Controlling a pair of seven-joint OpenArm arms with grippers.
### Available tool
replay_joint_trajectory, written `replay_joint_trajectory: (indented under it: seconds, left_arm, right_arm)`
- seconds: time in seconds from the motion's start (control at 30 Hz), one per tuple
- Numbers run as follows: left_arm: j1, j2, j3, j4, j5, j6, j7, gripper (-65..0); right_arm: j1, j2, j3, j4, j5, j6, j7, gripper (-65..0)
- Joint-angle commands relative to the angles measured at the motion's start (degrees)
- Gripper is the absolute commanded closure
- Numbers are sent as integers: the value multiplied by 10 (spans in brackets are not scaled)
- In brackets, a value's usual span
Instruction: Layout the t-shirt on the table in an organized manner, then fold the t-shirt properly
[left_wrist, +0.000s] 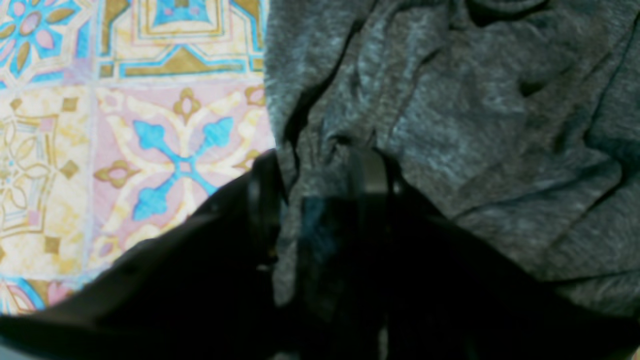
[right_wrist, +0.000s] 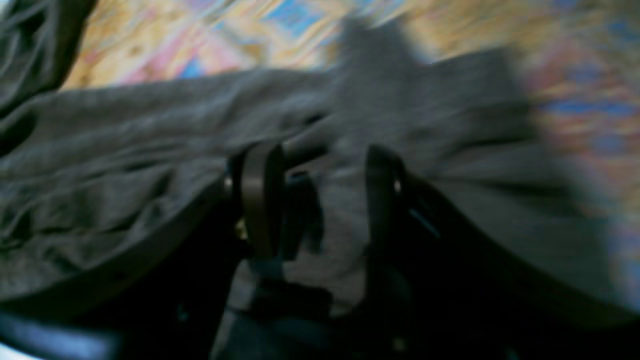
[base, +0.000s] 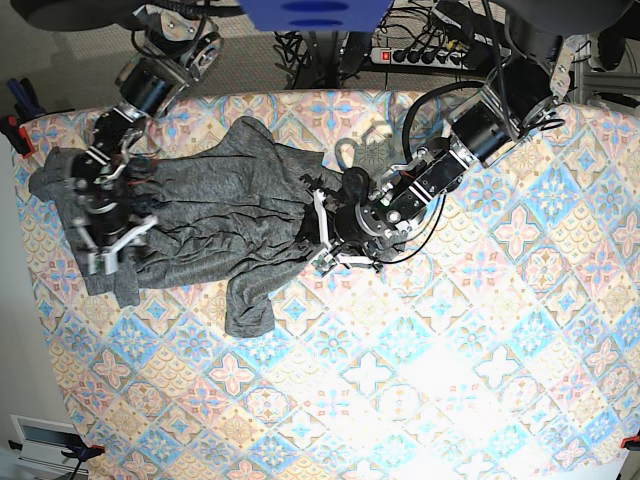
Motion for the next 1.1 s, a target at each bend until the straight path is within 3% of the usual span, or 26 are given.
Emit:
replay_joint_trajectory:
  seconds: [0.0, 0.27, 0.43, 0.5, 0.6, 0.73, 1.07]
  left_arm:
    - [-6, 1, 1, 4, 1, -7, 15, -221]
    - [-6, 1, -1, 4, 1, -7, 15, -221]
    - [-6, 0, 1, 4, 1, -7, 15, -221]
    - [-6, -1, 1, 4, 1, -7, 15, -221]
    - [-6, -2, 1, 4, 1, -7, 15, -221]
    - [-6, -3, 1, 4, 1, -7, 15, -223]
    - [-5, -4, -1, 8, -2, -7, 15, -224]
  right_arm:
    - [11, 11, 0, 0, 8, -1, 22, -252]
    - [11, 32, 1, -70, 8, -3, 62, -240]
    - [13, 52, 4, -108, 8, -6, 119, -59]
    - [38, 59, 4, -121, 8, -23, 134, 0]
    - [76, 81, 5, -144, 8, -76, 144, -29]
    - [87, 100, 5, -161, 8, -93, 145, -27]
    - [87, 104, 5, -161, 9, -129, 144, -31]
